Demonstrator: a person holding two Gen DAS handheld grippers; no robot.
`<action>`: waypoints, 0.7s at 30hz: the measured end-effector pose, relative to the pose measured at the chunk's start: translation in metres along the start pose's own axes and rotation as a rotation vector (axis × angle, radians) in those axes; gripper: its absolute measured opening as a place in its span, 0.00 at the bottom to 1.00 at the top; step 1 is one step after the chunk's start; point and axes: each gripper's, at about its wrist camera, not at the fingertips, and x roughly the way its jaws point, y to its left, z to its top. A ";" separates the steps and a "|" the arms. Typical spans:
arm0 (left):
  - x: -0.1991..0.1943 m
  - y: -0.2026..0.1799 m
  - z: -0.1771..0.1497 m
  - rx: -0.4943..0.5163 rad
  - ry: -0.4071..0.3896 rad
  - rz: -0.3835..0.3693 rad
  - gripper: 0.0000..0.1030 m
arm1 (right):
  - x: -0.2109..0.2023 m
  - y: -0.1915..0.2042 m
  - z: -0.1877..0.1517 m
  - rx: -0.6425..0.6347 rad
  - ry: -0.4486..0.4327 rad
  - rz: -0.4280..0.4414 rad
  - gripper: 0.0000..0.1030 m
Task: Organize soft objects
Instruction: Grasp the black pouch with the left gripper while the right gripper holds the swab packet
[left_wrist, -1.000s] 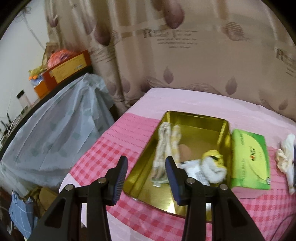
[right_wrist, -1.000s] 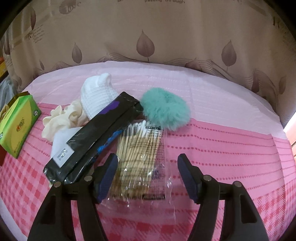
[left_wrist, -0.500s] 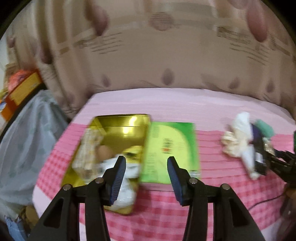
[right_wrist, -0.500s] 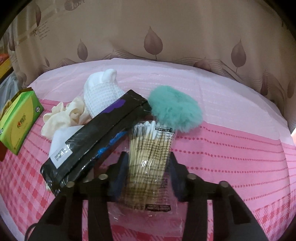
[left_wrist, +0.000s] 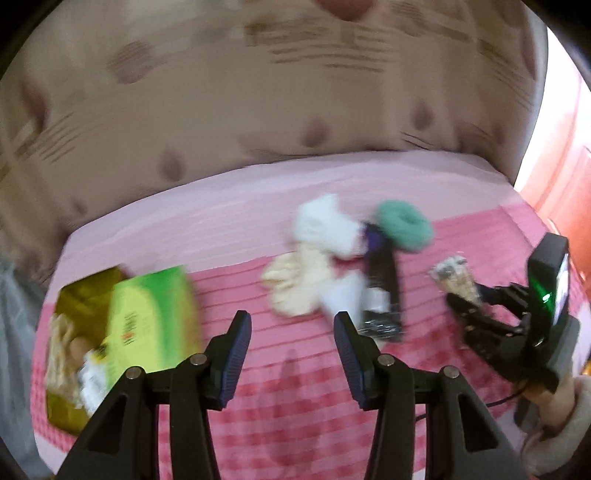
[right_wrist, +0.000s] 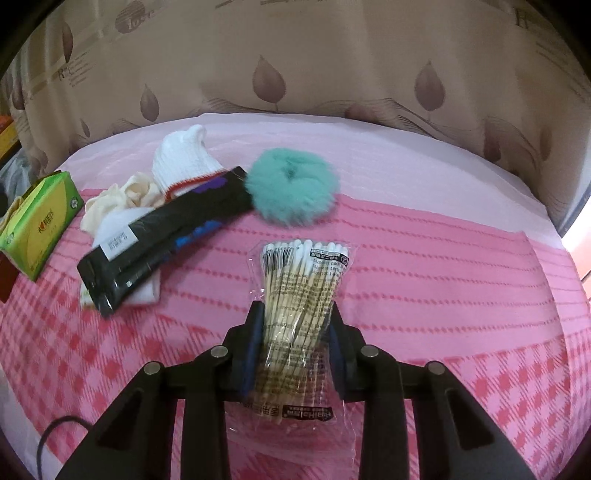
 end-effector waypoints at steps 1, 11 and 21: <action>0.003 -0.008 0.005 0.017 0.009 -0.016 0.48 | -0.002 -0.002 -0.002 0.003 -0.001 -0.005 0.28; 0.059 -0.063 0.048 0.088 0.193 -0.149 0.49 | -0.003 -0.008 -0.003 0.033 -0.004 0.011 0.28; 0.114 -0.075 0.063 0.073 0.332 -0.119 0.49 | -0.004 -0.012 -0.005 0.047 -0.005 0.033 0.29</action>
